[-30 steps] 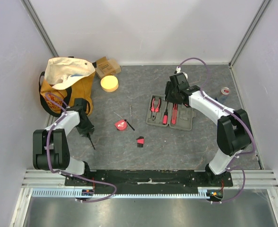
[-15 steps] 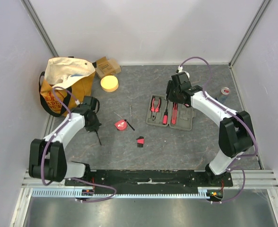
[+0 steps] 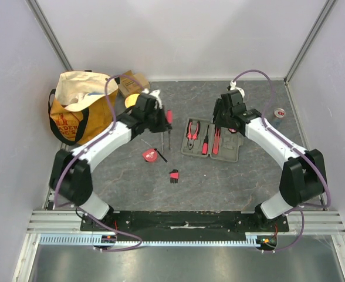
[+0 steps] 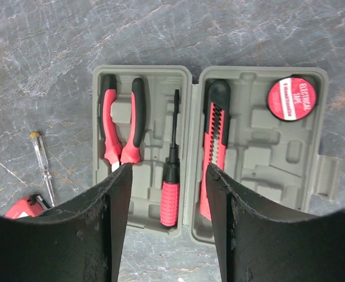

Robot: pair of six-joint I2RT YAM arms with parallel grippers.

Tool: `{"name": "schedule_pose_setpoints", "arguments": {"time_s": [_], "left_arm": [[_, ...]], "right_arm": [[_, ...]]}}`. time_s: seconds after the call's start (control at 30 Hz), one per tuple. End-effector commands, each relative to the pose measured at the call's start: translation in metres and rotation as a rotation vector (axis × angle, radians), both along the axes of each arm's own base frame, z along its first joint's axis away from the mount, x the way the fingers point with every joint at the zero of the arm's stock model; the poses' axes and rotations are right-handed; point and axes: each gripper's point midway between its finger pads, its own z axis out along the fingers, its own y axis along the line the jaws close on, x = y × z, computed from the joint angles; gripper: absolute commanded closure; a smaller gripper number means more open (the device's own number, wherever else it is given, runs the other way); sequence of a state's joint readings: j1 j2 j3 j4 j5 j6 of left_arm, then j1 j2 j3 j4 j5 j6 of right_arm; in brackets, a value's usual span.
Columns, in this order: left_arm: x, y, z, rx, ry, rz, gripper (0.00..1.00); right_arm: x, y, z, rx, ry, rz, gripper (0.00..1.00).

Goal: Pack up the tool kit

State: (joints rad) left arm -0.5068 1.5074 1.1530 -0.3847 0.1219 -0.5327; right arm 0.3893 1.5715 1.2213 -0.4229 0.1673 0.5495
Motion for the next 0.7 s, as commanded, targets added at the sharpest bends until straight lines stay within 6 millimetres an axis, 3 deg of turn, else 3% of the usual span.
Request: {"name": "schedule_pose_setpoints", "arguments": {"time_s": [0.0, 0.1, 0.13, 0.27, 0.67], "left_arm": [[0.028, -0.084, 0.033, -0.098, -0.137, -0.257, 0.98], [0.04, -0.121, 0.028, -0.114, -0.127, -0.326, 0.97], [0.047, -0.132, 0.016, -0.099, -0.112, -0.335, 0.97], [0.058, -0.158, -0.007, -0.068, -0.072, -0.354, 0.97], [0.051, -0.181, -0.069, 0.0, 0.067, -0.351, 0.95]], "right_arm": [[-0.007, -0.022, 0.016, -0.019, -0.047, -0.058, 0.4], [-0.014, -0.032, 0.021, -0.028, -0.055, -0.079, 0.4], [-0.016, -0.035, 0.02, -0.032, -0.051, -0.083, 0.4], [-0.024, -0.046, 0.023, -0.042, -0.054, -0.103, 0.4], [-0.032, -0.062, 0.023, -0.056, -0.045, -0.136, 0.4]]}}
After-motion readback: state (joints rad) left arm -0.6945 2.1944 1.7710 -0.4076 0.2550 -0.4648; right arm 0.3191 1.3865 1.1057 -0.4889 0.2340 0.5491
